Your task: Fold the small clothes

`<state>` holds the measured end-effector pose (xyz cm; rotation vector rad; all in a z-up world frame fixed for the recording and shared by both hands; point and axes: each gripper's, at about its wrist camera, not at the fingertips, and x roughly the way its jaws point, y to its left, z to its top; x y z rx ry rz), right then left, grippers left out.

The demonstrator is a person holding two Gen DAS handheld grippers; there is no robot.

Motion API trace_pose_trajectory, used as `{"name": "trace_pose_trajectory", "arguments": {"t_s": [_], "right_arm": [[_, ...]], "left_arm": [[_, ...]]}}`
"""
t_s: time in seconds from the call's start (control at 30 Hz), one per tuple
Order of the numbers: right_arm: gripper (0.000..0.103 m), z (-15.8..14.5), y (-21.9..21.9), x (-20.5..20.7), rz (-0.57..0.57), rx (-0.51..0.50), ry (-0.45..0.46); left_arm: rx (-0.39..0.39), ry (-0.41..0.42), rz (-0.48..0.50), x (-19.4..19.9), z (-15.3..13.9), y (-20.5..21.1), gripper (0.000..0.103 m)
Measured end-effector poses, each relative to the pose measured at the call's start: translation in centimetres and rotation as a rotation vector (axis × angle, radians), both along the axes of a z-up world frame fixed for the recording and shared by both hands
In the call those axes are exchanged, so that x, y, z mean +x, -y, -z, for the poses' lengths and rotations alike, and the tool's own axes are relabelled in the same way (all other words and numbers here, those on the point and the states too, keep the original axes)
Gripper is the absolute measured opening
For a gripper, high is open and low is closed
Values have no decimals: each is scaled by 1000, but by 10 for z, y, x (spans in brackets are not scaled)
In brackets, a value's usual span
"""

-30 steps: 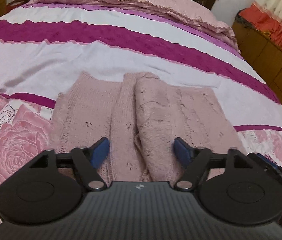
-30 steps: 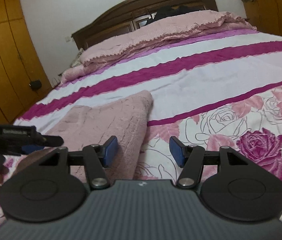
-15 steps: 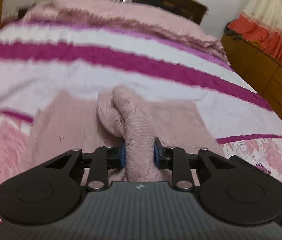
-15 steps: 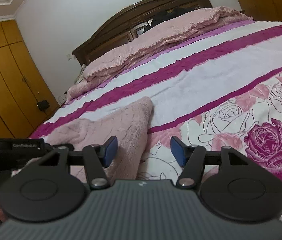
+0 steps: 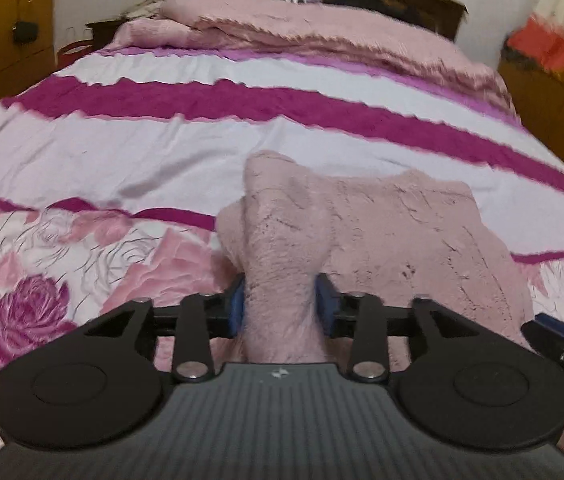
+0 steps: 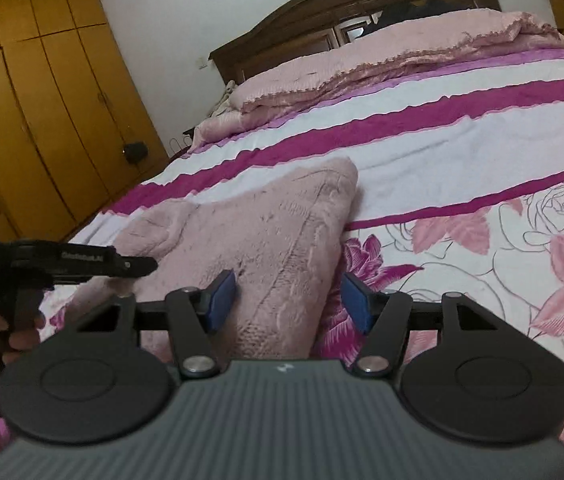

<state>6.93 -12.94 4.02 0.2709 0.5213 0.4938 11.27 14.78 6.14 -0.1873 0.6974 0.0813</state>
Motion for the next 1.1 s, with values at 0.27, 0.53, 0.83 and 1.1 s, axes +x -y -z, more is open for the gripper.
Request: {"name": "trace_pose_trajectory", "arguments": {"t_s": [0.27,0.53,0.83,1.1], "right_arm": [[71,-18,17,14,19,82,-67],[81,-2,10,34,-52,154,-232],[83,22,-6,50,-142,240,-323],[53,-9,-13,45,-157,218,-263]], "left_arm": [[-70,3,52,-5,-5,-13,69],[-52,-84,20,-4,11,-13,96],[-377,-76,141,-5,33,-20,92],[-472,-38,158,-10,20,-22,48]]}}
